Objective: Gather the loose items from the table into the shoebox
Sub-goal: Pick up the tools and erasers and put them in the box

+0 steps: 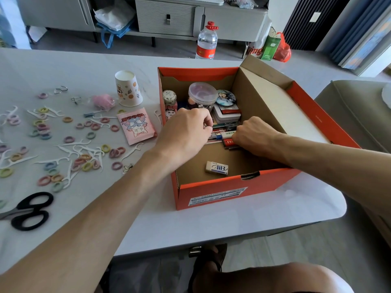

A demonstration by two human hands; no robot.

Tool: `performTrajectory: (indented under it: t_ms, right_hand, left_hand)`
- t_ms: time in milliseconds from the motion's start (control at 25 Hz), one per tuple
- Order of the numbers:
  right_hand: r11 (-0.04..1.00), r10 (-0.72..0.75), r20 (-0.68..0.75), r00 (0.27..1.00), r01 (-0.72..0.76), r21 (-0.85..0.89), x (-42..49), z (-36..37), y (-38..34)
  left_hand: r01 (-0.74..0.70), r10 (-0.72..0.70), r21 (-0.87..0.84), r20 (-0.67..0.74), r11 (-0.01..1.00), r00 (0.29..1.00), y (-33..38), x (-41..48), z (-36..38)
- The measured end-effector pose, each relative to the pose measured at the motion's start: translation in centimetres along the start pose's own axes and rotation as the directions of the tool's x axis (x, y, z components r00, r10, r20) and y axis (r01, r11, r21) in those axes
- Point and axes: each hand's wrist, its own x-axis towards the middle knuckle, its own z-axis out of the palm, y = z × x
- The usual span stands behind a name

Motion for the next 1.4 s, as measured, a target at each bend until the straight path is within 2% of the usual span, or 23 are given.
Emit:
performTrajectory:
  t_ms: [80, 120, 160, 200, 240, 280, 360, 400, 560, 840, 1400]
  right_hand:
    - [0.995, 0.064, -0.045, 0.997, -0.060, 0.084, -0.2, 0.2, 0.2]
    - [0.973, 0.126, -0.066, 0.990, -0.110, 0.204, -0.3, 0.1, 0.4]
    - [0.911, 0.170, -0.060, 0.984, -0.134, 0.390, -0.4, -0.1, 0.4]
    - [0.802, 0.162, -0.027, 0.986, -0.116, 0.586, -0.6, -0.4, 0.3]
    - [0.694, 0.087, 0.004, 0.996, -0.063, 0.717, -0.8, -0.9, -0.2]
    - [0.639, -0.016, 0.020, 1.000, -0.005, 0.769, -1.0, -1.3, -0.9]
    - [0.675, -0.171, 0.029, 0.985, 0.096, 0.731, -0.9, -1.6, -2.5]
    - [0.721, -0.190, 0.020, 0.982, 0.126, 0.682, -0.6, -1.5, -2.7]
    - [0.826, -0.109, 0.031, 0.994, 0.073, 0.559, 0.0, -0.5, -0.5]
    - [0.890, 0.013, 0.051, 0.999, -0.035, 0.454, 0.2, 1.0, 0.5]
    - [0.889, 0.098, 0.135, 0.986, -0.148, 0.434, -0.6, 1.3, 0.3]
  left_hand:
    - [0.000, 0.000, -0.002, -0.008, 1.000, 1.000, 0.0, 0.0, 0.1]
    - [-0.001, 0.001, -0.001, -0.012, 1.000, 1.000, 0.0, 0.1, 0.1]
    - [0.000, 0.000, -0.001, -0.019, 1.000, 1.000, 0.0, 0.1, 0.1]
    - [0.003, -0.003, -0.001, -0.025, 1.000, 1.000, 0.0, 0.2, 0.1]
    - [0.005, -0.005, -0.004, -0.028, 1.000, 1.000, 0.0, 0.2, 0.1]
    - [0.006, -0.007, -0.006, -0.027, 1.000, 1.000, 0.0, 0.2, 0.1]
    - [0.011, -0.011, -0.010, -0.025, 1.000, 1.000, 0.0, 0.2, 0.1]
    - [0.015, -0.015, -0.013, -0.027, 1.000, 1.000, 0.0, 0.2, 0.1]
    - [0.012, -0.013, -0.014, -0.047, 1.000, 0.999, 0.1, 0.1, 0.1]
    - [0.010, -0.012, -0.018, -0.072, 1.000, 0.997, 0.0, 0.1, 0.2]
    - [-0.002, 0.002, -0.009, -0.069, 1.000, 0.998, -0.1, 0.1, 0.1]
